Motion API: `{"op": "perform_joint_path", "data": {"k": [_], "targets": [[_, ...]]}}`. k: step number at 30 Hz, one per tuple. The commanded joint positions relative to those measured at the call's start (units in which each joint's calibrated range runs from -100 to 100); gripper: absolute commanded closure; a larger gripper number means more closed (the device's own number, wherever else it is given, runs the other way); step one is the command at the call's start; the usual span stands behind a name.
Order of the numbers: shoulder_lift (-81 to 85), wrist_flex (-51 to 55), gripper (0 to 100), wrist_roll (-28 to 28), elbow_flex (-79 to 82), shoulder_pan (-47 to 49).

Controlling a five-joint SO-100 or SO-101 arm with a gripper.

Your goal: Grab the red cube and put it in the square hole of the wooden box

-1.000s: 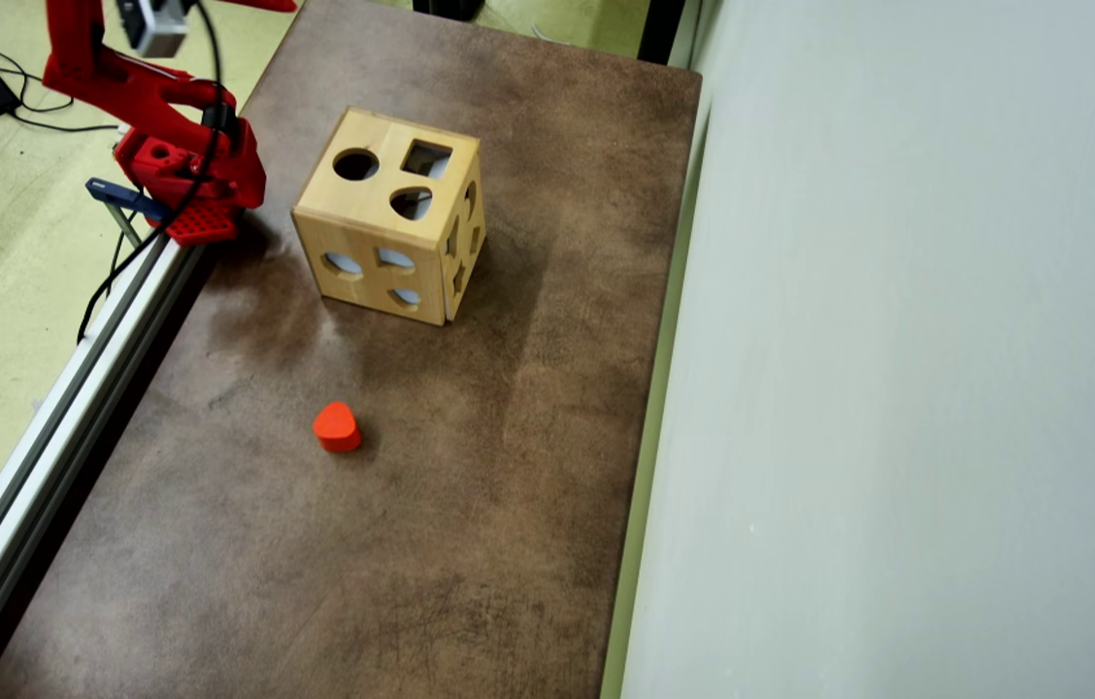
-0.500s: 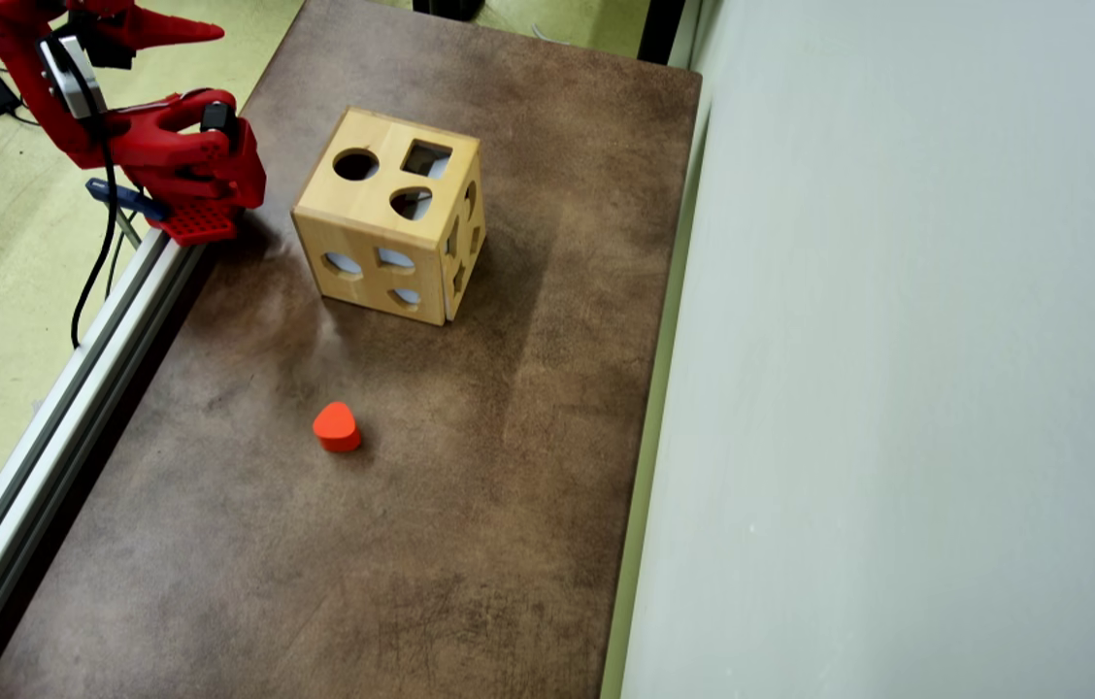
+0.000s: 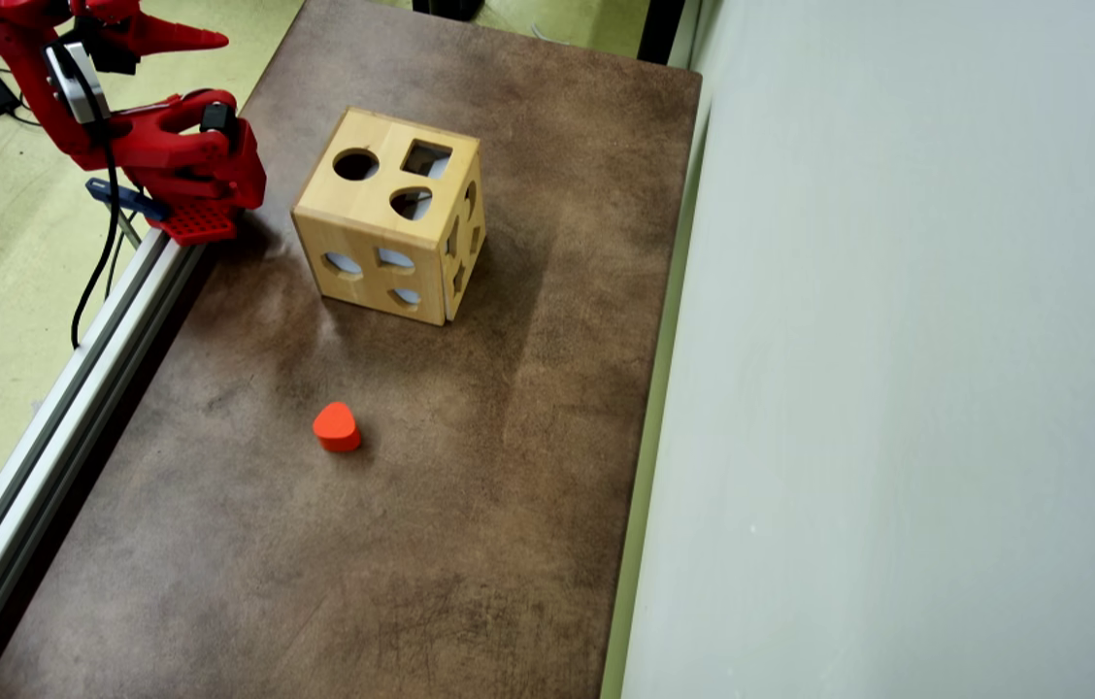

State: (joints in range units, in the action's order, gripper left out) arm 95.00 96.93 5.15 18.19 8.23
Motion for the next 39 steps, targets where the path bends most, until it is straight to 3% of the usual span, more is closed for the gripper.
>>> {"op": "perform_joint_path", "data": {"k": [1, 9, 17, 39], "targets": [[-0.4, 0.4, 64, -0.5, 0.1, -2.7], [0.0, 0.5, 68, -0.4, 2.2, -2.7], [0.1, 0.5, 100, -0.4, 2.4, -2.6], [0.2, 0.3, 98, 0.0, 2.8, -2.6]]}}
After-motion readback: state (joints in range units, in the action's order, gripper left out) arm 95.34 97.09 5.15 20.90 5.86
